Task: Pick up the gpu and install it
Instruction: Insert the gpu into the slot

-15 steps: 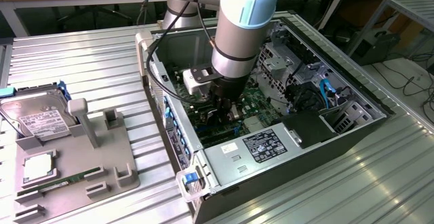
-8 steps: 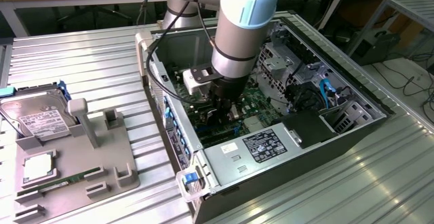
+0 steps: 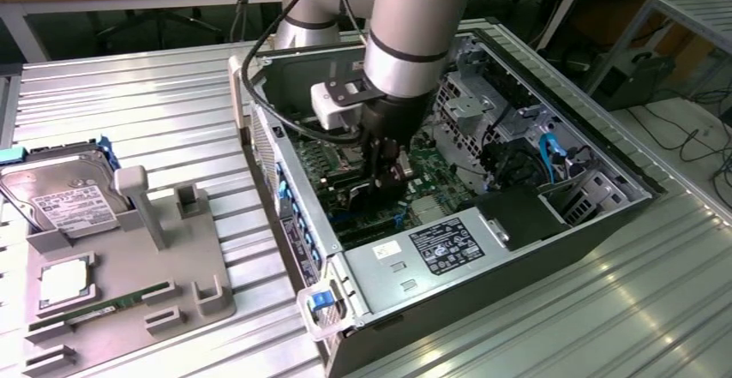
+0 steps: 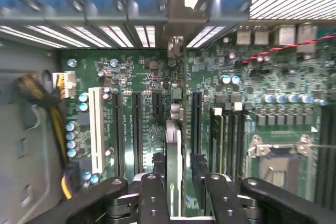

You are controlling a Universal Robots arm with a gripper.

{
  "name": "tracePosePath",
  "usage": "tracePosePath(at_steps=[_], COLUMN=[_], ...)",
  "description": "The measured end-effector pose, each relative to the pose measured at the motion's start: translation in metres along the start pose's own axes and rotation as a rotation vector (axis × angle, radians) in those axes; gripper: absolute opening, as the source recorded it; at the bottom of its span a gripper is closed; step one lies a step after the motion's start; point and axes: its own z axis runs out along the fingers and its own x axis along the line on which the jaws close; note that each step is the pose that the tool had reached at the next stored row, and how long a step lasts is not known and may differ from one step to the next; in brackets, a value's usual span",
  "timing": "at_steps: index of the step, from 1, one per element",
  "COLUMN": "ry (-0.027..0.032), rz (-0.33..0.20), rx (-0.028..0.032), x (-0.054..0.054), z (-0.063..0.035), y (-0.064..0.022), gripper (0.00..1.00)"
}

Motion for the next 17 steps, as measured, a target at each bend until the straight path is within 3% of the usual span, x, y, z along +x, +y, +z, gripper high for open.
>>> tracePosePath(at_steps=[3,6,11,17], ry=[0.0002,-0.0002,0.0001,0.0000], rz=[0.000,0.000,0.000,0.000], rx=[-0.0001,0.0004,0.0002,0.0003], x=[-0.0005,-0.0006,-0.0006,-0.0006], z=[-0.0139,-0.0138,-0.0139,-0.0139], y=[-0.0004,-0.0004,-0.0004,-0.0004], gripper=[0.35,0.33,0.11,0.11])
